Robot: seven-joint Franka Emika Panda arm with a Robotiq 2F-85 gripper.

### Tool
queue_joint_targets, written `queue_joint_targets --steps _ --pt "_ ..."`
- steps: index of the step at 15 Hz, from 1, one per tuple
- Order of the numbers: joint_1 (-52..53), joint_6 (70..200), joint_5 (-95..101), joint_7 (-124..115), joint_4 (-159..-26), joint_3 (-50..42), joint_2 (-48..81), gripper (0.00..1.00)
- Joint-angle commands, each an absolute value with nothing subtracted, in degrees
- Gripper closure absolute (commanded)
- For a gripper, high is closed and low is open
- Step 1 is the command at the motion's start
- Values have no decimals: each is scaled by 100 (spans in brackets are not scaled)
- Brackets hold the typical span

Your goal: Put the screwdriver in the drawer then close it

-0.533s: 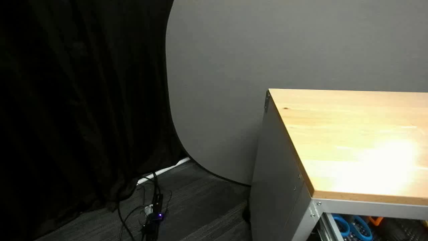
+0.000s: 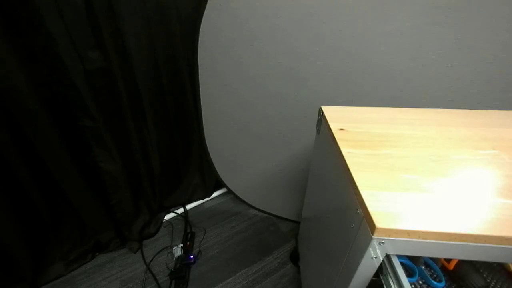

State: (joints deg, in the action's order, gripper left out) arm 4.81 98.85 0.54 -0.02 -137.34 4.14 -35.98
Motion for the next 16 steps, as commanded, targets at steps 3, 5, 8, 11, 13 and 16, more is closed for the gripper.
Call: queue_joint_targets --steps 3,5,8,11,13,16 --pt "292 10872 -11 -1527 -13466 888 -2827 17" --pt "324 11376 18 -2032 -13267 1107 -2344 2" --pt "355 12166 197 -2667 -12998 1423 -1621 0" --pt "430 12703 592 -3010 -12683 1649 -818 0" --pt "491 12936 1016 -3273 -12438 1711 -293 0" --pt "644 12987 1683 -3612 -11903 1551 419 0"
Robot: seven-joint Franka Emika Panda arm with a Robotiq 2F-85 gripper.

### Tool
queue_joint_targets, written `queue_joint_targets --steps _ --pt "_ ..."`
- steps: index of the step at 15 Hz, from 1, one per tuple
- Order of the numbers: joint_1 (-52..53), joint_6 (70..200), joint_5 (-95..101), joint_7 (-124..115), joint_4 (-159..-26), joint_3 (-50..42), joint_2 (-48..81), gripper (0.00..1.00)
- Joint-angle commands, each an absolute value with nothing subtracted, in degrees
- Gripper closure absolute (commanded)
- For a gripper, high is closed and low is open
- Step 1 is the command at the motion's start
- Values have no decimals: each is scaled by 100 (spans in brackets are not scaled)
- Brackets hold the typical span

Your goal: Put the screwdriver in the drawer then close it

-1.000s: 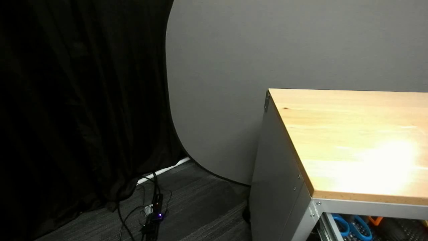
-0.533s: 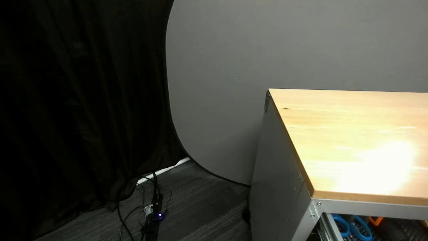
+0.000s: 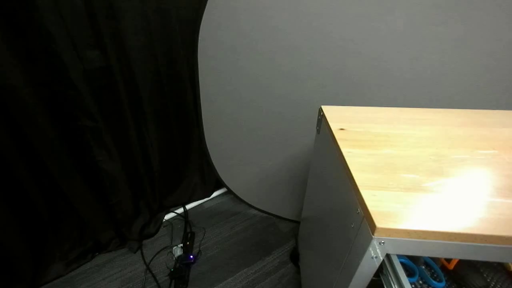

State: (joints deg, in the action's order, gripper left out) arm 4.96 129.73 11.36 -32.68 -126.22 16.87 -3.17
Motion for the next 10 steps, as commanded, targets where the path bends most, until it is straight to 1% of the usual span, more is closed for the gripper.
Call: queue_joint_targets --steps 1,6,10 --pt "709 12932 1835 -3667 -11709 1466 624 0" --pt "987 12693 1946 -3444 -10706 966 1596 0" --pt "1165 12566 1908 -3399 -10157 587 2145 0"
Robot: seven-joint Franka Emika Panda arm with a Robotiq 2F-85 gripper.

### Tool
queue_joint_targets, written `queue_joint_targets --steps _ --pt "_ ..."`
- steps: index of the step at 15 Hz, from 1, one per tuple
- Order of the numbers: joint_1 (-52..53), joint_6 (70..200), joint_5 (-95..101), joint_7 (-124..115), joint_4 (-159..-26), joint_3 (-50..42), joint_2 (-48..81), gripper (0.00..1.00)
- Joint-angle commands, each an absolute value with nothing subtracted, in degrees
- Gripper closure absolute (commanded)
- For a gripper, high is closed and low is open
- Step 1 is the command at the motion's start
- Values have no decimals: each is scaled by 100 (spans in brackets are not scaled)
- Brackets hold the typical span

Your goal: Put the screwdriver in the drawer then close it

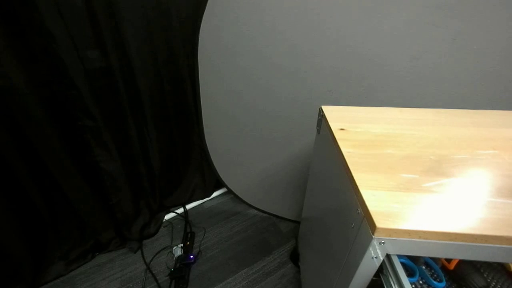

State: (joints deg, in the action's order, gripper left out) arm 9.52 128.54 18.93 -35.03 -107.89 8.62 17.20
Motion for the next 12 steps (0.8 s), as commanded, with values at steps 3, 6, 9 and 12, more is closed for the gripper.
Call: queue_joint_targets --steps 3,6,9,12 --pt "1327 12298 1994 -3477 -9835 348 2408 0" --pt "1452 11813 1953 -3596 -9504 181 2610 0" --pt "1508 11194 1857 -3679 -9166 107 2776 0" --pt "1503 10760 1718 -3629 -8946 156 2898 0"
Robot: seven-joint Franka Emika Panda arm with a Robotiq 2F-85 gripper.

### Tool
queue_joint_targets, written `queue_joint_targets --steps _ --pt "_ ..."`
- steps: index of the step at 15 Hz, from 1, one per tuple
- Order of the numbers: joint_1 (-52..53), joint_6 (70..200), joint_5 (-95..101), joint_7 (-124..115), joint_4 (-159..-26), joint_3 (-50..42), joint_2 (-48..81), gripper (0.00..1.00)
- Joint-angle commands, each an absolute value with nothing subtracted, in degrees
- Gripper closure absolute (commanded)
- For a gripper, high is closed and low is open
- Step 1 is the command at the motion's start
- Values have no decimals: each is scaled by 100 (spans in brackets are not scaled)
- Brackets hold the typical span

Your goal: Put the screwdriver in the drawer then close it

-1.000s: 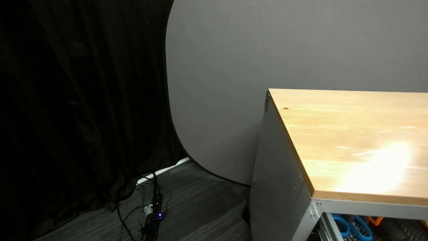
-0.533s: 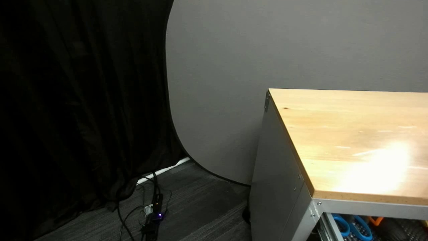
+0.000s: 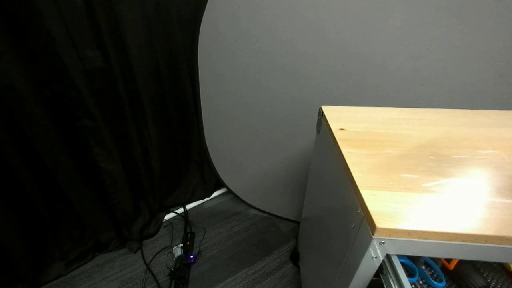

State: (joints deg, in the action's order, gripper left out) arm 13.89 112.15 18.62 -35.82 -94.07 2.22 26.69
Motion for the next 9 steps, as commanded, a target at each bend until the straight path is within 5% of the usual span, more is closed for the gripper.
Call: queue_joint_targets --steps 1,9 --pt "1464 10790 1623 -3531 -8950 199 2888 0" --pt "1164 11485 1137 -3196 -9256 176 2667 0"
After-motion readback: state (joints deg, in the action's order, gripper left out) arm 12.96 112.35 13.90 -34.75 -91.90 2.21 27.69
